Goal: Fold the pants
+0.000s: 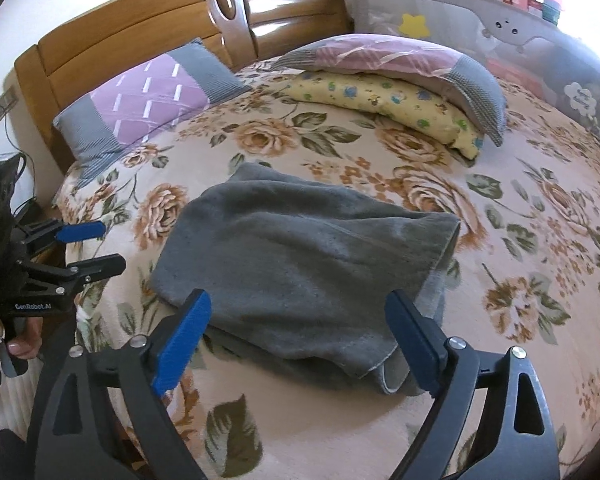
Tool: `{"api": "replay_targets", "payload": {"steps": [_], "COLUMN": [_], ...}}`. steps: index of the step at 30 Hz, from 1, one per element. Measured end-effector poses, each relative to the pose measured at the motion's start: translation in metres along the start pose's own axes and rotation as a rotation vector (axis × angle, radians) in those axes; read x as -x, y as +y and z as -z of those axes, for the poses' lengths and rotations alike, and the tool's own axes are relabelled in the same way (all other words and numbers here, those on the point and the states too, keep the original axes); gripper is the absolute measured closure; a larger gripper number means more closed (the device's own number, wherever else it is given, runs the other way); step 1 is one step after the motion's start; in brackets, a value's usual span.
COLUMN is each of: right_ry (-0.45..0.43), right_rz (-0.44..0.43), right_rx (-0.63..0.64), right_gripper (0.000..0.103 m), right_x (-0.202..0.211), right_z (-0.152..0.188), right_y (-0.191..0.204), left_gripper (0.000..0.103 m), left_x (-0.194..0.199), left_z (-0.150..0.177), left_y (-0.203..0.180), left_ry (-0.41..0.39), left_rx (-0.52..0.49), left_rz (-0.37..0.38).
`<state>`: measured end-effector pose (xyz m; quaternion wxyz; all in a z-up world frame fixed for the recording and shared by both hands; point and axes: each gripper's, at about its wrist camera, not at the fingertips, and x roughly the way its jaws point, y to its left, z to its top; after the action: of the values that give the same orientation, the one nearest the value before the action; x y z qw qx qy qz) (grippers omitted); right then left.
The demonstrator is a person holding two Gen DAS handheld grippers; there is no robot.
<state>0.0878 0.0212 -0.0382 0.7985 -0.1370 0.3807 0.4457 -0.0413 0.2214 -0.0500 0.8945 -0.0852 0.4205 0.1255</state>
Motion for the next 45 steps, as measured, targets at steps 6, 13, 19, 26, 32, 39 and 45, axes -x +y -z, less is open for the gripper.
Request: {"api": "replay_targets", "payload": {"steps": [6, 13, 19, 26, 32, 39, 45], "right_ry": [0.005, 0.004, -0.001, -0.004, -0.005, -0.002, -0.002], "right_rz": [0.002, 0.004, -0.001, -0.009, -0.008, -0.006, -0.009], "right_rx": [0.005, 0.009, 0.018, 0.025, 0.023, 0.022, 0.022], "right_gripper": [0.012, 0.012, 0.010, 0.008, 0.007, 0.007, 0.007], "right_x": [0.001, 0.002, 0.005, 0.004, 0.003, 0.003, 0.002], "right_z": [-0.001, -0.003, -0.005, -0.008, -0.008, -0.008, -0.008], "right_y": [0.000, 0.001, 0.005, 0.008, 0.011, 0.011, 0.011], "left_gripper": [0.023, 0.023, 0.023, 0.022, 0.022, 0.021, 0.022], "left_x": [0.005, 0.010, 0.013, 0.017, 0.019, 0.023, 0.022], "left_z": [-0.003, -0.007, -0.008, -0.010, -0.012, -0.013, -0.014], "left_y": [0.005, 0.005, 0.004, 0.003, 0.003, 0.006, 0.008], "left_ry": [-0.016, -0.033, -0.045, -0.059, -0.071, -0.100, -0.103], "left_rx": [0.025, 0.023, 0.013, 0.005, -0.001, 0.012, 0.021], "left_rz": [-0.026, -0.034, -0.047, -0.068, -0.081, -0.088, -0.085]}}
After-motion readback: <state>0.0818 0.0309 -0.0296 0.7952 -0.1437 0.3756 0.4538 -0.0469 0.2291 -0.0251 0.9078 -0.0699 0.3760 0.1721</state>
